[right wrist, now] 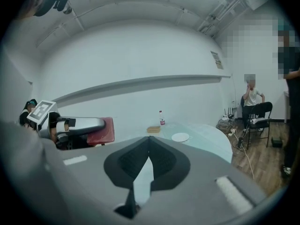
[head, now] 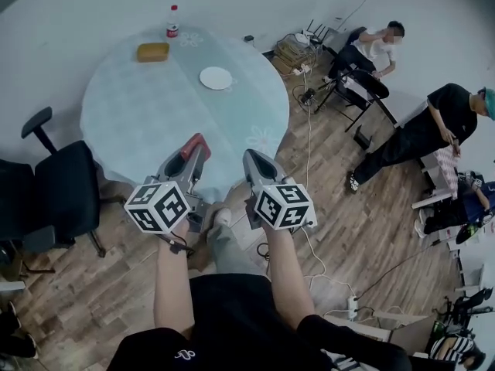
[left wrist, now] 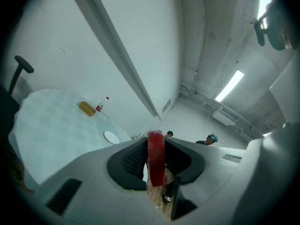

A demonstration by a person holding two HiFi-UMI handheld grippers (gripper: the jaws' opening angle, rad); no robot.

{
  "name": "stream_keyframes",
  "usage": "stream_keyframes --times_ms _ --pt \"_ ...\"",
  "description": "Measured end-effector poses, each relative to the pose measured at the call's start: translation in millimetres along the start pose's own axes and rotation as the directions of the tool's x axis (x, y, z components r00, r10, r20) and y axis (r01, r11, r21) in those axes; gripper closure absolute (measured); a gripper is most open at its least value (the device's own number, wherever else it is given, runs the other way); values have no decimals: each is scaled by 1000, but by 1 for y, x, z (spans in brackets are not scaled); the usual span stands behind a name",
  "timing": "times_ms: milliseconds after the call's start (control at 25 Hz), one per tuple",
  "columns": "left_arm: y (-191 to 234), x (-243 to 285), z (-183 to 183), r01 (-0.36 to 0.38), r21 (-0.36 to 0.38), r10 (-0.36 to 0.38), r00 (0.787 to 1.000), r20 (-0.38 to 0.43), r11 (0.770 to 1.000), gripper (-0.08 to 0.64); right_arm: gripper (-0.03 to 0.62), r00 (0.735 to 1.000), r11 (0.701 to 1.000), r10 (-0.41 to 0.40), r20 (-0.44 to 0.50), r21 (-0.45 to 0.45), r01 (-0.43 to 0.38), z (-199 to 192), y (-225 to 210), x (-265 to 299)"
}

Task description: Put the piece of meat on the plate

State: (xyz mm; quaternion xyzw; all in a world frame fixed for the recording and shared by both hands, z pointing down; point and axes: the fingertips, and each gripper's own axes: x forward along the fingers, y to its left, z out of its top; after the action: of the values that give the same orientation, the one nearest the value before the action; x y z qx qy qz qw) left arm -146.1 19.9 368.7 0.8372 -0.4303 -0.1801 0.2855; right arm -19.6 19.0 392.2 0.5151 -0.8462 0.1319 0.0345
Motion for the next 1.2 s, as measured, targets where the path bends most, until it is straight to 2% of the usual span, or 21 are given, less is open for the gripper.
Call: stream_keyframes --times_ms 280,520,680,760,840,920,1040,1200 --pt "66 63 -11 -112 -48 110 993 -37 993 468 583 996 997 64 -57 49 -62 -15 -41 85" --pt "106 155 -35 -183 -39 174 972 -158 982 468 583 998 986 -4 -63 168 15 -12 -139 151" --pt "109 222 -36 -185 -10 179 964 -197 983 468 583 999 977 -12 -44 211 21 6 -198 187" --pt "96 252 -40 -152 -20 144 966 -216 988 468 583 999 966 -38 -24 253 43 15 -232 197" --pt "84 273 -41 -100 -71 83 974 -212 992 468 583 998 958 -53 -16 282 56 21 -256 206" --pt "84 285 -40 -90 -98 68 976 -205 991 468 583 999 953 -47 -21 299 51 22 -268 217" --pt "103 291 -44 -135 -83 112 965 -239 987 468 583 999 945 -31 -26 324 38 19 -272 237" --pt "150 282 -52 -218 -162 170 948 -269 962 468 583 998 943 9 -63 334 13 1 -255 269"
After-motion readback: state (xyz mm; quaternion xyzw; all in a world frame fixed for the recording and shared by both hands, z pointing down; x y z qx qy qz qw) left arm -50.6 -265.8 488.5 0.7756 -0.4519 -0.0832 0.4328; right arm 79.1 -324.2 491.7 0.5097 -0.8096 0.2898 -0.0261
